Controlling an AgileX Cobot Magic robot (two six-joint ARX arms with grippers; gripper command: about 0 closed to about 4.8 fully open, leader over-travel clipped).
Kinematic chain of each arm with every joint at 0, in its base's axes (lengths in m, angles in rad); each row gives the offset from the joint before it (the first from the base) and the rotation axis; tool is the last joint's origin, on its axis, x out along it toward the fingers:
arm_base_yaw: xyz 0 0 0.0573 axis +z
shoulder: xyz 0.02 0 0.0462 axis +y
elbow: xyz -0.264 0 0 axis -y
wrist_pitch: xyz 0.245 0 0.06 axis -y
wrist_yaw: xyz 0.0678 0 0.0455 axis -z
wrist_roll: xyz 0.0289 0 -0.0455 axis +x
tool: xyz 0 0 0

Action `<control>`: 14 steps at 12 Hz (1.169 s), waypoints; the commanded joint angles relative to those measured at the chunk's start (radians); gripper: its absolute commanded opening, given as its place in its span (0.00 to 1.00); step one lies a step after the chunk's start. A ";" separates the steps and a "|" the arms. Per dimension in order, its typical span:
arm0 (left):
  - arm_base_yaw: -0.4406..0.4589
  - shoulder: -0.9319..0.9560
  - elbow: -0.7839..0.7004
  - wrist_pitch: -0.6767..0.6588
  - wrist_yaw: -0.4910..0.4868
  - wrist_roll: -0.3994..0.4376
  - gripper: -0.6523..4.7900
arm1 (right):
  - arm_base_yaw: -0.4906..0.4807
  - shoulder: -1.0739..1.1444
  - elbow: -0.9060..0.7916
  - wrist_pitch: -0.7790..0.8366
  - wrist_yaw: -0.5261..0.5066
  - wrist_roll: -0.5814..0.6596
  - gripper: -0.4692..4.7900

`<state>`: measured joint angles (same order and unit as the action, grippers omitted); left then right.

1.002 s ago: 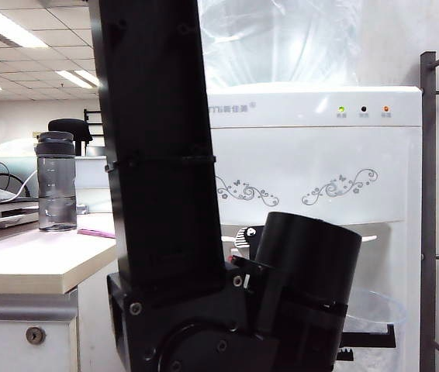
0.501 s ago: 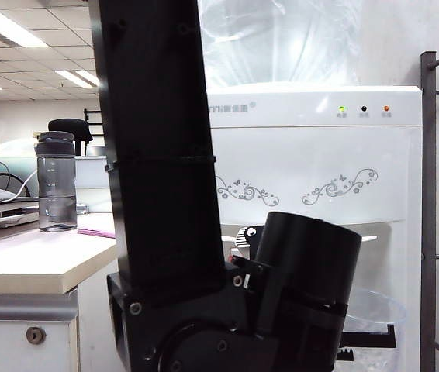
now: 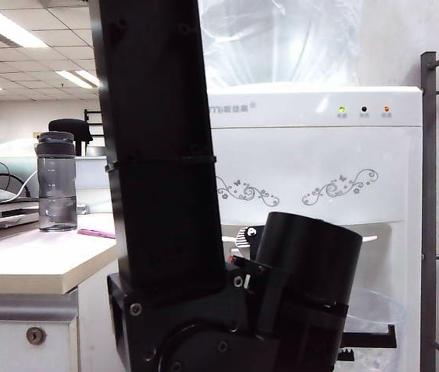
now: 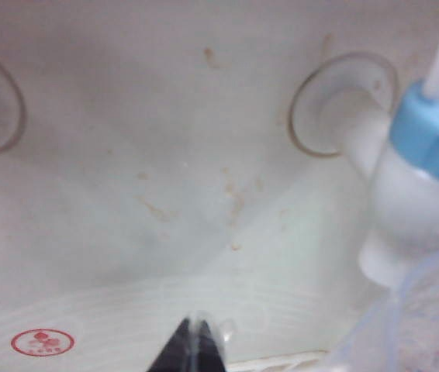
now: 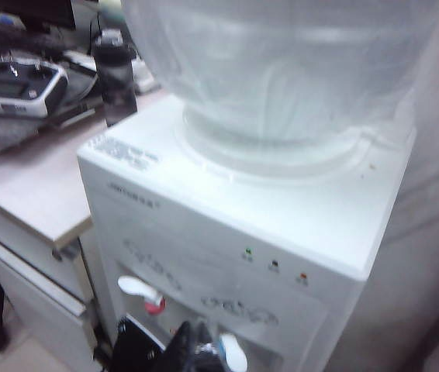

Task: Pick up the plastic mug from the left desk, go to the cold water outlet of the water dispenser, press the vertical switch to get some water, then put the mug back on the desk.

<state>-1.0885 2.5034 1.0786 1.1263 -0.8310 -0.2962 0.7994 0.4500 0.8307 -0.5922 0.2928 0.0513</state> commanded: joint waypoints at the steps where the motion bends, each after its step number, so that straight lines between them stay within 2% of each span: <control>1: -0.011 -0.011 0.006 0.042 -0.013 -0.007 0.11 | -0.002 0.000 0.004 -0.058 0.001 -0.003 0.09; 9: -0.012 -0.009 0.006 0.033 -0.014 -0.008 0.11 | -0.002 0.000 0.004 -0.092 0.001 -0.003 0.09; 14: -0.001 -0.003 0.009 -0.047 0.005 -0.014 0.11 | -0.002 0.000 0.004 -0.092 0.001 -0.003 0.09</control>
<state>-1.0924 2.5042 1.0817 1.0954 -0.8238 -0.3038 0.7975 0.4500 0.8303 -0.6956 0.2924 0.0513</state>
